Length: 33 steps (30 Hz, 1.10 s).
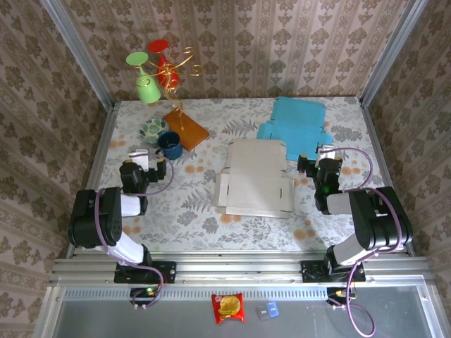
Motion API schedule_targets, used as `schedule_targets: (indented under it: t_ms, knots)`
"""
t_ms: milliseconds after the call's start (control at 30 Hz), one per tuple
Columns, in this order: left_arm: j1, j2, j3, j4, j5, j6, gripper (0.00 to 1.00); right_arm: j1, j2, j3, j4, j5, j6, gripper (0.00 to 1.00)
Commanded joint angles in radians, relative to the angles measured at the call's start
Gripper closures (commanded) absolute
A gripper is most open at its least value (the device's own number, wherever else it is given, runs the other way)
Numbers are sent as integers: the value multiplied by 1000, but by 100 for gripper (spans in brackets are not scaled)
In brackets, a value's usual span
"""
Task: Fold the paper box
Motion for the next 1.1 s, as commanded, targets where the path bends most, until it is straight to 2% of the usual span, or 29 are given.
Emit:
schedule_targets:
  t_ms: [0,67,167,267,367,500,567,600,633,667,700,733,767,800,833,900,933,1000,1067]
  knots:
    - [-8,-6,-23,63,7,7,0,3,-16,-27,72,-3,-2,0]
    - [-19,-8,-51,115,-17,12,0,4,-44,-36,64,-9,-5,0]
    - [-87,-48,-109,196,-144,56,0,19,-111,-46,25,11,-16,0]
    - [-186,-155,-111,114,-256,146,0,54,-230,-41,-63,66,-43,0]
    - [-271,-284,-61,-59,-367,192,0,110,-375,-13,-162,141,-77,0]
    - [-383,-403,25,-155,-492,190,0,196,-569,182,-523,267,-33,0]
    - [-445,-430,90,-225,-564,144,0,222,-612,341,-794,358,166,0]
    - [-475,-461,153,-367,-569,57,0,212,-617,442,-969,347,337,0]
    - [-477,-512,239,-655,-529,-88,0,194,-614,528,-1168,302,507,0]
    - [-476,-542,292,-824,-442,-236,0,180,-611,573,-1299,268,635,0]
    - [-441,-541,287,-794,-341,-366,0,169,-613,599,-1414,242,776,0]
    - [-373,-526,269,-737,-185,-488,0,143,-629,593,-1442,118,799,0]
    - [-333,-507,271,-724,-100,-572,0,100,-651,567,-1391,-39,784,0]
    - [-327,-477,309,-789,-82,-659,0,84,-663,555,-1377,-109,794,0]
    - [-348,-449,358,-886,-84,-678,0,92,-663,567,-1433,-119,839,0]
    - [-429,-375,477,-1047,-91,-633,0,129,-636,604,-1599,-136,928,0]
    - [-467,-335,516,-1102,-78,-617,0,150,-623,609,-1656,-153,969,3]
    - [-512,-259,582,-1184,-6,-607,8,208,-619,577,-1693,-209,1052,13]
    - [-538,-194,630,-1258,16,-622,14,280,-631,505,-1652,-259,1157,19]
